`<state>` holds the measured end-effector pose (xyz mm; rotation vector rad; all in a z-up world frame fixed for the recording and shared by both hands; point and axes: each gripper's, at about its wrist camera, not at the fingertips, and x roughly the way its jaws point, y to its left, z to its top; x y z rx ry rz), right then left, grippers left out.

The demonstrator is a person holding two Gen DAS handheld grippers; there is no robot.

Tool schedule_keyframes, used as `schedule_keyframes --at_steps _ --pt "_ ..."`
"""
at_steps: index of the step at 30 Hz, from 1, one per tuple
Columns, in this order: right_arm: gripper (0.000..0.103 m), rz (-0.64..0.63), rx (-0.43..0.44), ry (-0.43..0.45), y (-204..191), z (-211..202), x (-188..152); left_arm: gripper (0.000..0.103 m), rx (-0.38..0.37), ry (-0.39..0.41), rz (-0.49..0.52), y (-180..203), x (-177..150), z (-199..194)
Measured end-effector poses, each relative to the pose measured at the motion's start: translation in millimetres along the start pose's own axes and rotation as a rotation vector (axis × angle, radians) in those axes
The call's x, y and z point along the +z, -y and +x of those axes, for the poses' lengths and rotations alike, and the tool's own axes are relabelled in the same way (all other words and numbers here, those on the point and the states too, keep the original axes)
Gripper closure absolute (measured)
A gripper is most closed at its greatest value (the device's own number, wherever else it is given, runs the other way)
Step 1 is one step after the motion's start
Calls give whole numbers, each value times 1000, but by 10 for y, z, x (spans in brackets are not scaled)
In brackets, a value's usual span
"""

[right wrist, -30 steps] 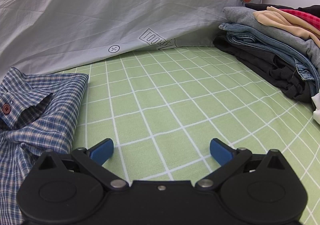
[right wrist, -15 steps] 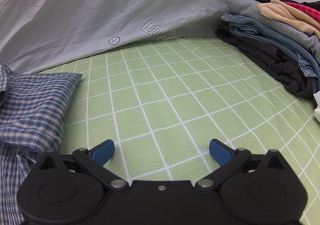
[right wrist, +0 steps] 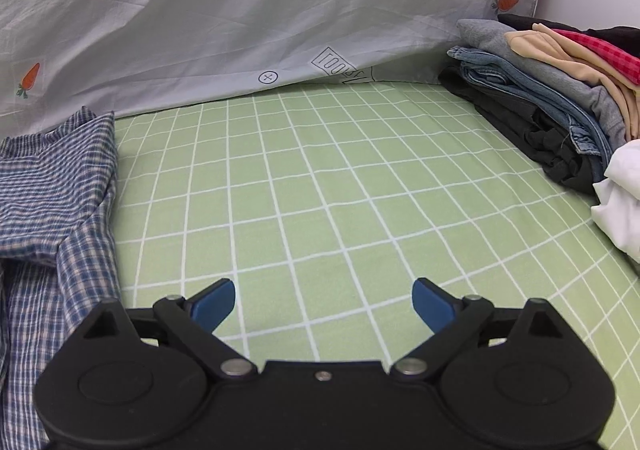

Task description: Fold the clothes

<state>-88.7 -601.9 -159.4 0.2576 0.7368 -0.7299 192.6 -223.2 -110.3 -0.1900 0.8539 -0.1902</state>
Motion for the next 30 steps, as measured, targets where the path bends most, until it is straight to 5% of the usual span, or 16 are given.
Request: schedule_keyframes --at_steps 2,9,16,24,30 --pt "7 -60 23 25 -89 -133 -53 32 -6 -12 59 25 -180 -178" --pt "25 -192 117 21 -254 -509 -361 31 -33 -195 246 91 -1023 -573" --pt "42 -289 215 -11 -358 -869 -707 31 -23 -281 431 124 -1693 -880" --pt "51 -279 145 -49 -191 -1122 -1019 31 -29 -306 482 -1 -1991 -1118" --pt "81 -245 115 -101 -124 -1199 -1124 29 -49 -314 473 -143 -2077 -1178"
